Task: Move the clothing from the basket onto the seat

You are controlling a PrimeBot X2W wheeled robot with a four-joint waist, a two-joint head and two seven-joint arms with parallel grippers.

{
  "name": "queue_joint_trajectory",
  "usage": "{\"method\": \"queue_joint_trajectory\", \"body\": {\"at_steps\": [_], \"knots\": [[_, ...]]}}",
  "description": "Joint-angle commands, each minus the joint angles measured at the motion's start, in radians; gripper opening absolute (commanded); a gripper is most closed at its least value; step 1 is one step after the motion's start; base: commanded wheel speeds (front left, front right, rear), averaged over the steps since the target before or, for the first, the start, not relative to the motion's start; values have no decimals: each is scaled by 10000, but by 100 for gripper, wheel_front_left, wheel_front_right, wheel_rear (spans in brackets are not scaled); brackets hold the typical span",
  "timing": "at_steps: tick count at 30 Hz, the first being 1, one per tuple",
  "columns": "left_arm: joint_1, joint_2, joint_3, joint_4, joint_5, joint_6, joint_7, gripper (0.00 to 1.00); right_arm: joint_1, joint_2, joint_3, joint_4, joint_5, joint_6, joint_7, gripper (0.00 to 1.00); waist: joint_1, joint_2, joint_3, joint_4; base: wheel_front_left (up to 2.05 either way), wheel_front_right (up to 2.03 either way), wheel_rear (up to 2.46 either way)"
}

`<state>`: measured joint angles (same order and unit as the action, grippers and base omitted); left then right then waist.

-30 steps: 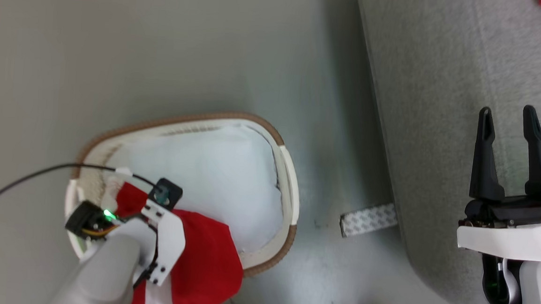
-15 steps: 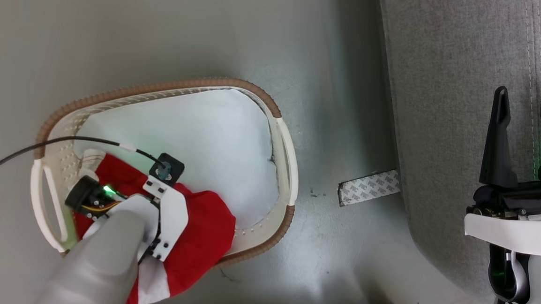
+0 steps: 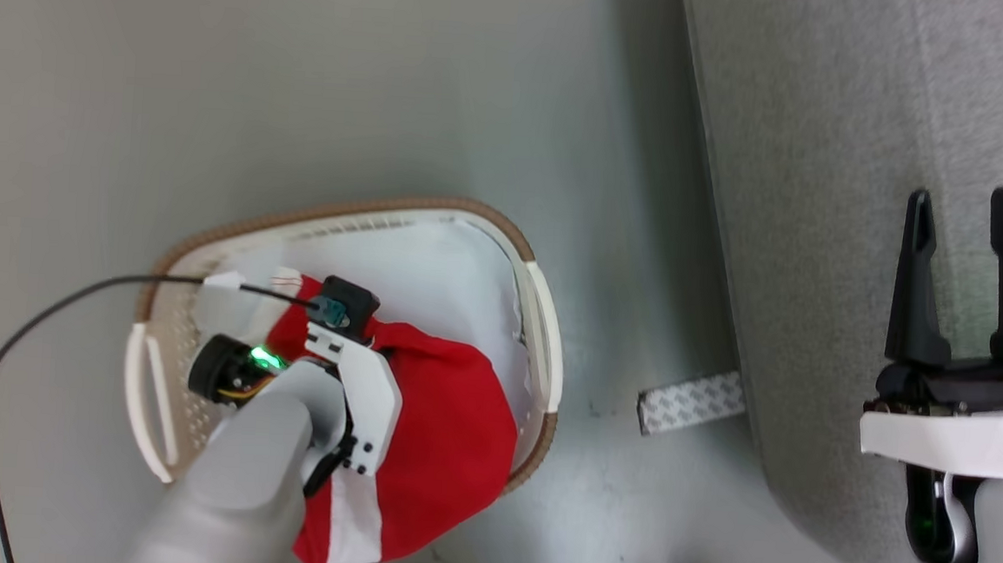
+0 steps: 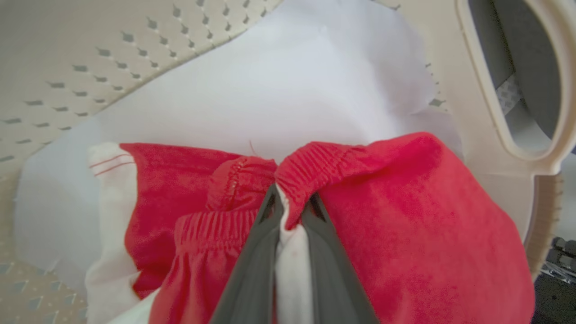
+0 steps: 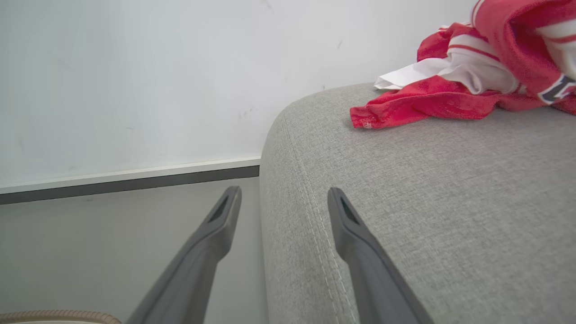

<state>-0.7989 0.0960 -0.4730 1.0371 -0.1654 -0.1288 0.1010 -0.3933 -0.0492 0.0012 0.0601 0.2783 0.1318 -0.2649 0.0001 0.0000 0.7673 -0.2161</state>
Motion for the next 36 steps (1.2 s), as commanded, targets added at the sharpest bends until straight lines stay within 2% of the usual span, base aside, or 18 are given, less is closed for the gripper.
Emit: {"method": "queue_joint_trajectory", "body": {"at_steps": [1,8,13,20,25,36], "knots": [[180,-20,5,-67,-193,-24,-105,0,189,-27,-44,40,-91,-22,10,100,-1,0,-570,237,0,0,0],[1087,-285,-149,-937,-1229,-25,-894,0,977,-31,-352,447,-393,-22,10,100,-1,0,-2459,862,0,0,0],[1950,-268,-2,-1726,-1822,-2,-1420,0,1652,-28,-319,778,-705,-22,10,100,-1,0,-3887,1174,0,0,0],[3171,-158,342,-3399,-2243,401,-1938,0,2566,-69,-220,1153,-896,-24,10,100,-1,0,-5649,1520,0,0,0],[3897,0,554,-5051,-2490,729,-2089,0,3086,-262,-59,1289,-998,-22,10,100,-1,0,-6493,1715,0,0,0],[5046,559,878,-8500,-2448,1515,-2054,0,3604,-776,1262,1646,-867,-22,10,100,-1,0,-7522,1793,0,0,0]]}}
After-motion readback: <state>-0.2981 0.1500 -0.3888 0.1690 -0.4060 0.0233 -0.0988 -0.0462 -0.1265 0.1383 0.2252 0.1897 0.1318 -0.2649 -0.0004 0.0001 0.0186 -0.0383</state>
